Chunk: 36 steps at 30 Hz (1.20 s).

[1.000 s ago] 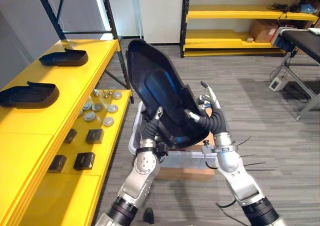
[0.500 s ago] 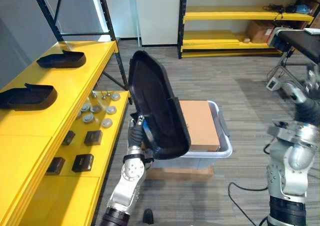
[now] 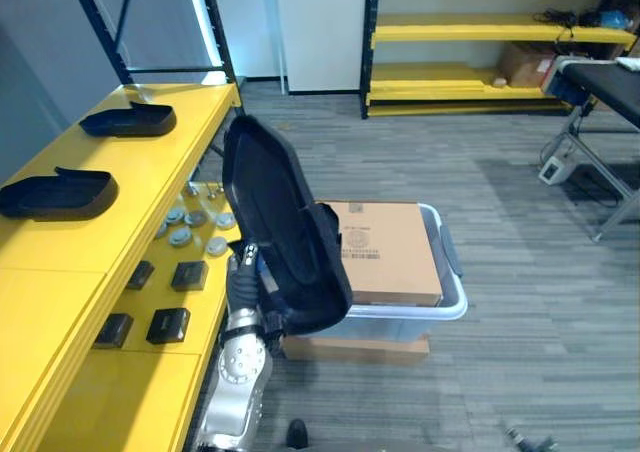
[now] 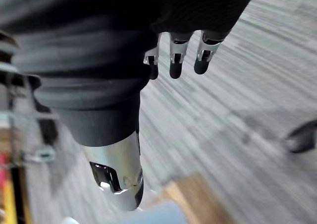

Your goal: Walk over and take plastic housings, then place them on the shelf

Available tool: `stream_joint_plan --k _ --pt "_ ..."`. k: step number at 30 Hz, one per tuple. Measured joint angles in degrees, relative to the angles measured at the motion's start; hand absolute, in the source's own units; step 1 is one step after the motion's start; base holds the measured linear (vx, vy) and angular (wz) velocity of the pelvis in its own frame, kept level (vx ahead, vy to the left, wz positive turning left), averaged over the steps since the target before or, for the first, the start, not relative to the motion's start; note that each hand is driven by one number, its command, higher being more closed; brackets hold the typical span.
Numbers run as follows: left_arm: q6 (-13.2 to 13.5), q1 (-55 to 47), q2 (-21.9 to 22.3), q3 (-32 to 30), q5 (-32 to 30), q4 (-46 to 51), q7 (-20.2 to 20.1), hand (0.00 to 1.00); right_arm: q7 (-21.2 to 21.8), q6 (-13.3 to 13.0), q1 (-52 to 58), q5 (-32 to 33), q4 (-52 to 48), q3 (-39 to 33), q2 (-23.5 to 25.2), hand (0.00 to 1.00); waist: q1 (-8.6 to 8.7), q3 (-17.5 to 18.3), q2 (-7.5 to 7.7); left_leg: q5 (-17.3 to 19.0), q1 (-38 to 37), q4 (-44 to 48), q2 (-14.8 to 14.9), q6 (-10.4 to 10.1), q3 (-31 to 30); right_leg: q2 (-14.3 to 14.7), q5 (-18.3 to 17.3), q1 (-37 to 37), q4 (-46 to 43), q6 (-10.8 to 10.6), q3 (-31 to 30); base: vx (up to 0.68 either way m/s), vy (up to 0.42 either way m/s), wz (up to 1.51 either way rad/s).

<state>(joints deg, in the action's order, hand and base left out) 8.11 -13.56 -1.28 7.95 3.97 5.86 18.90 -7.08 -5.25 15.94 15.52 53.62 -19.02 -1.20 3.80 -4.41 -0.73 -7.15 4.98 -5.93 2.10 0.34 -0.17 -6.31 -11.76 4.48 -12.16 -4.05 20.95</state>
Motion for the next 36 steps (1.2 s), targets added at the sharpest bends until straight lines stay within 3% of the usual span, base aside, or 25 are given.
stream_joint_plan --k 1,2,3,4,6,7,8,10,12,13,14,15,16,17,20,22,23,25,28,33,36 --pt "0.0 0.2 -0.1 1.1 0.0 0.1 -0.3 1.0 -0.1 -0.1 -0.6 -0.5 0.6 -0.3 0.1 0.0 0.21 -0.8 1.6 3.8 1.3 0.6 -0.8 5.4 5.2 -2.1 0.2 0.1 0.6 0.5 4.2 0.01 0.017 2.08" --pt "0.0 1.0 0.0 2.1 0.0 0.2 -0.6 1.0 -0.1 -0.4 -1.2 -0.8 1.8 -0.7 -0.2 0.0 0.31 -2.1 2.46 4.8 3.5 4.4 0.1 6.8 15.3 -3.9 0.1 0.4 0.2 0.5 9.0 0.03 0.043 2.08" --pt "0.0 1.3 0.3 2.8 0.1 0.2 -0.8 1.0 -0.1 -0.4 -1.2 -1.4 1.8 -0.7 -0.5 0.0 0.44 -2.2 2.23 5.0 4.7 6.2 0.8 7.1 20.5 -4.2 0.0 0.6 0.0 0.5 11.7 0.05 0.08 2.13" --pt "0.0 1.6 0.9 3.3 0.1 0.1 -1.4 1.0 -0.3 -0.5 -1.4 -2.4 1.7 -0.7 -1.5 0.0 0.75 -2.7 1.64 5.9 5.6 8.8 2.7 8.5 30.7 -4.0 -0.3 1.7 -0.4 0.3 16.4 0.1 0.089 1.82" --pt "0.0 2.5 0.4 4.1 0.5 -1.1 -1.5 1.0 -0.3 -0.5 -2.1 -3.3 0.9 -0.7 -2.4 0.0 1.83 -3.1 1.91 5.9 4.7 12.0 5.3 9.1 43.0 -4.5 -0.5 4.5 -0.6 0.1 21.7 0.16 0.109 1.98" --pt "0.0 2.8 0.3 4.5 0.8 -1.2 -1.8 1.0 -0.4 -0.5 -2.1 -3.5 0.5 -0.7 -2.7 0.0 2.09 -3.1 1.87 5.6 4.4 12.3 5.3 8.7 44.0 -4.6 -0.6 5.4 -0.6 0.0 23.1 0.19 0.101 1.88" --pt "0.1 3.8 0.0 5.7 1.8 -1.2 -2.4 1.0 -0.4 -0.5 -2.4 -4.1 0.5 -0.7 -3.0 0.0 1.76 -3.2 2.07 5.3 4.1 11.8 3.8 7.7 42.2 -5.6 -1.0 6.8 -0.6 -0.9 24.8 0.15 0.069 1.39" --pt "0.5 4.1 -0.3 6.7 2.8 -1.2 -2.7 1.0 -0.3 -0.4 -4.9 -5.0 0.6 -0.6 -2.8 0.0 0.71 -3.1 3.2 6.9 4.1 11.5 0.0 7.8 38.8 -8.2 -1.8 8.8 -2.2 -2.3 27.7 0.21 0.108 1.22" --pt "0.4 4.1 -0.1 7.2 2.8 -1.4 -2.7 1.0 -0.3 -0.3 -6.8 -5.5 0.0 -0.5 -3.0 0.0 0.65 -3.2 2.89 9.2 4.0 13.4 -2.2 8.0 35.4 -12.3 -1.7 8.7 -10.7 -2.2 29.0 0.24 0.158 1.04" --pt "0.3 4.5 -0.2 7.8 2.8 -1.4 -2.9 1.0 -0.3 -0.1 -7.0 -5.7 -1.0 -0.2 -2.7 0.0 0.95 -3.4 2.73 10.9 2.9 14.5 -3.6 8.5 32.6 -16.0 -0.4 7.5 -20.0 1.5 27.1 0.23 0.151 1.02" --pt "0.1 4.8 -0.1 8.3 2.7 -1.5 -3.2 1.0 -0.2 0.1 -7.1 -6.1 -1.0 0.0 -2.5 0.0 1.35 -3.5 2.56 11.7 2.2 14.9 -4.2 8.6 30.7 -17.4 0.5 5.9 -25.9 4.6 23.2 0.3 0.166 1.31" --pt "0.1 5.4 -0.1 8.7 2.6 -1.5 -3.5 1.0 -0.2 0.3 -7.6 -6.3 -1.0 1.4 -2.0 0.0 1.7 -3.8 2.49 13.1 0.9 15.8 -4.6 8.7 27.8 -16.5 -1.4 1.5 -33.1 4.8 13.9 0.31 0.125 1.2" --pt "0.1 6.0 -0.1 8.5 2.6 -2.1 -3.5 1.0 -0.2 0.5 -8.1 -6.7 -1.0 2.8 -1.9 0.0 1.72 -4.3 2.06 13.8 -1.1 15.8 -4.9 8.7 25.8 -14.2 -4.8 -2.5 -35.9 3.0 6.5 0.31 0.112 1.06" --pt "0.1 5.9 -0.1 8.2 2.6 -2.1 -3.4 1.0 -0.2 0.6 -8.3 -6.7 -1.1 3.8 -1.9 0.0 1.78 -4.5 1.8 14.0 -2.1 15.7 -5.0 8.5 24.9 -13.2 -6.0 -4.3 -35.8 2.7 3.8 0.31 0.098 0.79" --pt "0.2 6.3 -0.1 7.8 2.6 -2.2 -2.9 1.0 -0.1 0.6 -8.6 -7.2 -2.7 6.2 -2.0 0.0 2.31 -4.6 0.4 14.6 -5.1 15.1 -5.5 7.8 19.6 -6.9 -8.4 -12.5 -26.7 0.9 -7.2 0.29 0.046 0.91" --pt "0.7 6.6 -0.1 8.1 2.6 -3.6 -2.4 1.0 -0.1 0.6 -7.5 -7.2 -3.4 6.6 -2.0 0.0 3.48 -4.7 0.7 15.1 -5.9 16.1 -6.3 6.9 13.4 -0.7 -6.7 -15.5 -16.5 -2.1 -21.1 0.25 -0.069 1.53" --pt "0.8 6.8 -0.2 8.3 2.6 -4.1 -2.2 1.0 -0.2 0.6 -6.8 -7.2 -3.4 6.6 -1.9 0.0 3.44 -4.6 1.18 15.5 -5.9 16.4 -6.7 6.3 12.6 -0.3 -5.6 -15.6 -14.5 -3.0 -23.3 0.23 -0.145 1.55" --pt "1.2 6.8 -0.3 8.6 2.6 -5.1 -2.0 1.0 0.0 0.9 -4.1 -7.2 -3.1 8.4 -1.5 0.0 2.89 -4.7 4.56 17.4 -7.0 17.5 -9.0 4.8 9.9 -3.0 2.3 -15.3 -13.1 -2.2 -24.2 0.23 -0.215 1.34" --pt "1.2 5.7 0.4 8.6 2.7 -5.7 -2.2 1.0 1.2 1.2 -3.9 -7.9 -3.7 8.8 -2.7 0.0 0.92 -3.9 1.84 19.6 -6.1 20.2 -5.0 1.5 8.9 -0.6 3.0 -12.4 -9.4 -0.4 -20.9 0.19 -0.181 0.35" --pt "1.2 5.6 0.4 8.6 2.6 -6.4 -2.9 1.0 1.4 1.2 -4.0 -9.6 -3.6 9.2 -2.6 0.0 1.65 -3.4 1.39 18.1 -9.8 16.6 -2.2 -0.7 8.8 1.8 5.1 -7.0 -2.6 1.5 -17.9 0.14 -0.121 0.15" --pt "1.2 5.7 0.4 7.1 2.3 -6.6 -3.9 1.0 1.9 1.2 -3.4 -10.5 -3.2 8.9 -2.7 0.0 1.7 -2.3 0.74 15.9 -10.8 13.6 -1.6 -1.8 8.1 2.8 9.1 -2.9 5.9 1.7 -16.4 0.05 -0.037 0.14"
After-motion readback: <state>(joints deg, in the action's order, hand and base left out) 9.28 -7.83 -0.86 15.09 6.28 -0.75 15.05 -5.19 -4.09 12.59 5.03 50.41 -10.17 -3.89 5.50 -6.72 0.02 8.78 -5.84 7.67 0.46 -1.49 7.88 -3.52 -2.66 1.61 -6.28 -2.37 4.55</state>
